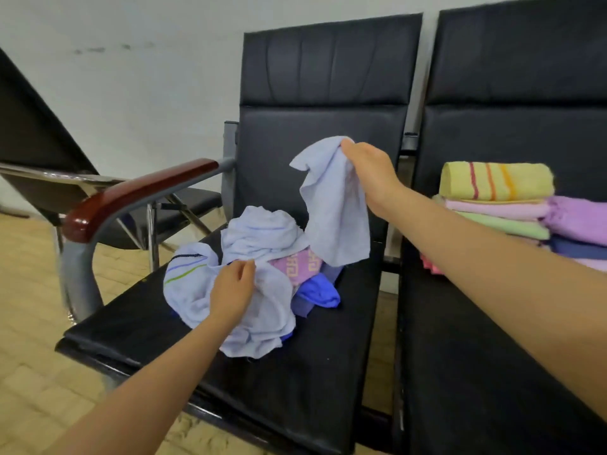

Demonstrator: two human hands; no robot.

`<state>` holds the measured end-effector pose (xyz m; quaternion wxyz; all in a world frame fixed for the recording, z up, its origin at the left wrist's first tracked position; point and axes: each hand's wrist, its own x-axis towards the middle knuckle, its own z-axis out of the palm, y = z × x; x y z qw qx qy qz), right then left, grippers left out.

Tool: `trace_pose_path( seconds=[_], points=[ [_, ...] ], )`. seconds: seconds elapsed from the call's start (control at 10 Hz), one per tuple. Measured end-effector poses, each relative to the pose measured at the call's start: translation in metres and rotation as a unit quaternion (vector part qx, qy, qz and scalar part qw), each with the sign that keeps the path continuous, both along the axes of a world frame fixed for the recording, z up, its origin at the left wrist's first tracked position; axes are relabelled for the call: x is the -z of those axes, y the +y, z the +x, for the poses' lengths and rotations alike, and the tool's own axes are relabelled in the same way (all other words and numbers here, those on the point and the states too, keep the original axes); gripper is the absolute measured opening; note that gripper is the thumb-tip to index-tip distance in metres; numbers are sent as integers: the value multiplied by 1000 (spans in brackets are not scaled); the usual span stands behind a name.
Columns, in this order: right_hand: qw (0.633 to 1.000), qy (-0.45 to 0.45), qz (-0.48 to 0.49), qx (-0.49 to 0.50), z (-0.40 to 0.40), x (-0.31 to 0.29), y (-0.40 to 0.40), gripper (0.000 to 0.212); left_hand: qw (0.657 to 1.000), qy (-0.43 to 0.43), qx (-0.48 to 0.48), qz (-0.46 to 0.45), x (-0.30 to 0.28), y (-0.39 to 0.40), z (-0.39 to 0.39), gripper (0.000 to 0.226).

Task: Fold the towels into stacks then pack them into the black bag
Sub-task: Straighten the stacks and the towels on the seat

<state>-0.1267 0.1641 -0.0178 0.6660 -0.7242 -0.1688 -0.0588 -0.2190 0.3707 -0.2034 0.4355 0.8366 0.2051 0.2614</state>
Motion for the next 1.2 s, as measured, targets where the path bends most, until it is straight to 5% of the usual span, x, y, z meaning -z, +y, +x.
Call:
trace_pose_path(
  seconds=[0.1, 0.2, 0.3, 0.4, 0.5, 0.6, 0.7, 0.8, 0.9, 1.0, 1.2],
  points=[
    [992, -107, -66, 29, -22, 0, -41, 37, 984, -54, 92, -141, -54, -66, 11, 39],
    [982, -132, -123, 52, -36, 15, -82, 36, 930, -44, 215, -294, -98, -143, 10, 43],
    [984, -82, -150, 59, -50, 38, -127, 36, 884, -37, 296, -360, -107, -207, 10, 47],
    [994, 17, -99, 43, -58, 59, -169, 31, 858, 14, 277, -432, -101, -247, 22, 37],
    [994, 79, -57, 41, -62, 77, -214, 26, 871, 49, 241, -426, -96, -274, 36, 24],
    [986, 136, -15, 93, -64, 105, -249, 43, 900, 18, 231, -369, -82, -280, 43, 18],
    [968, 195, 42, 151, -65, 125, -275, 26, 943, -9, 271, -192, -62, -265, 44, 40],
    [946, 240, 152, 156, -62, 123, -295, 32, 677, -62, 419, -601, -50, -263, 50, 83],
    [934, 235, 233, 135, -64, 112, -311, 33, 946, -43, 199, -251, -70, -271, 21, 29],
    [937, 199, 246, 150, -60, 116, -329, 37, 854, -42, 314, -414, -75, -280, 29, 30],
    [949, 217, 29, 227, -55, 158, -354, 10, 934, 118, 219, -256, -28, -286, 56, 32]
  ],
)
